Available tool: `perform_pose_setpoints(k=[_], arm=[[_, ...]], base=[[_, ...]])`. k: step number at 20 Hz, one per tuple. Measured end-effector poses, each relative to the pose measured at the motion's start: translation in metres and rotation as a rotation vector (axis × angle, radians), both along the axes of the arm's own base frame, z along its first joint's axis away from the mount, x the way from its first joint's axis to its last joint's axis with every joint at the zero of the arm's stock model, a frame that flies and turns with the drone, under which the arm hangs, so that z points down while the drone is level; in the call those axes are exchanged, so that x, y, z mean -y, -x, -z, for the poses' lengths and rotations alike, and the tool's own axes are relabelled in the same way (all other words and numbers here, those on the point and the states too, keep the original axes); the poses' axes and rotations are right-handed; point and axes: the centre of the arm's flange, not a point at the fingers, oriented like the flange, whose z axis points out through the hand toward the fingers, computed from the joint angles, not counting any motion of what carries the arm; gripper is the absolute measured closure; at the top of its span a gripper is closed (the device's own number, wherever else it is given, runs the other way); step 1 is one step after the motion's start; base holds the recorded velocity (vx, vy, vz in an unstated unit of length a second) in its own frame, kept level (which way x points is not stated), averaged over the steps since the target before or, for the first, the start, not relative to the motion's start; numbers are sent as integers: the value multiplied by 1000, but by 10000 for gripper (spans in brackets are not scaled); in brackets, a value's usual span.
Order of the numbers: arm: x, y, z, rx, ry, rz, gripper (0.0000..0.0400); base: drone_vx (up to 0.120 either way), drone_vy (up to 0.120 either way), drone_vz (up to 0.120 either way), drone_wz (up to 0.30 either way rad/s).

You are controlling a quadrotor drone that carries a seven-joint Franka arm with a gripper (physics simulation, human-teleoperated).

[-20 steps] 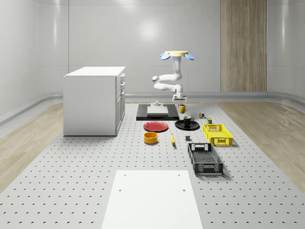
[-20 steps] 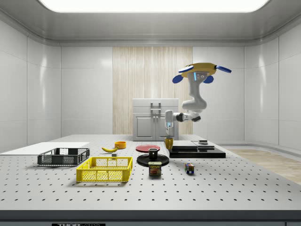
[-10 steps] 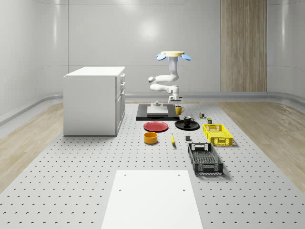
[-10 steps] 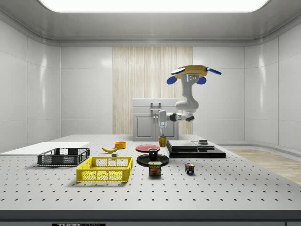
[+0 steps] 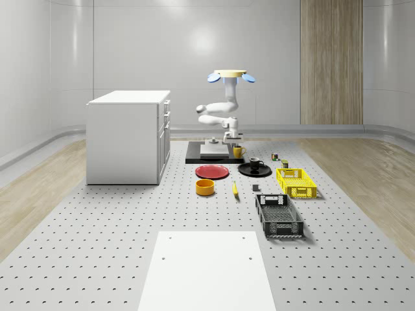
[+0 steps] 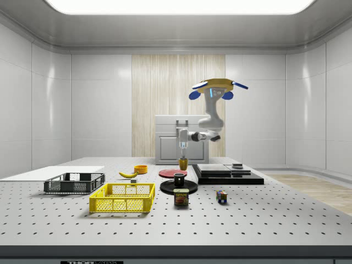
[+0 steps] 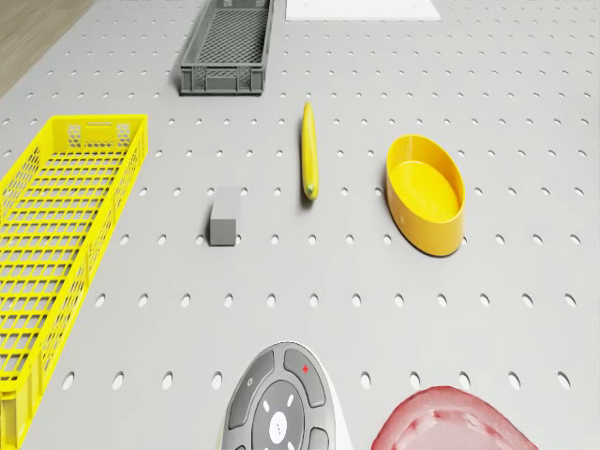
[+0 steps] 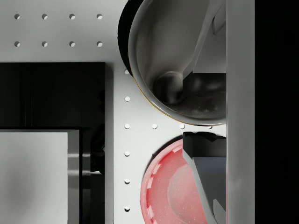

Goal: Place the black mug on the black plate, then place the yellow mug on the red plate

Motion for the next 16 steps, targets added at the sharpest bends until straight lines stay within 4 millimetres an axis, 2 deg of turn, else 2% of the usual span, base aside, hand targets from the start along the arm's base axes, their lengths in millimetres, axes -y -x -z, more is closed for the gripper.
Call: perform_pose_setpoints(k=[10, 16], arm=[[0, 0, 0, 0, 0, 0, 290], [0, 0, 0, 0, 0, 0, 290]], base=[[116, -120, 0, 0], [0, -120, 0, 0]])
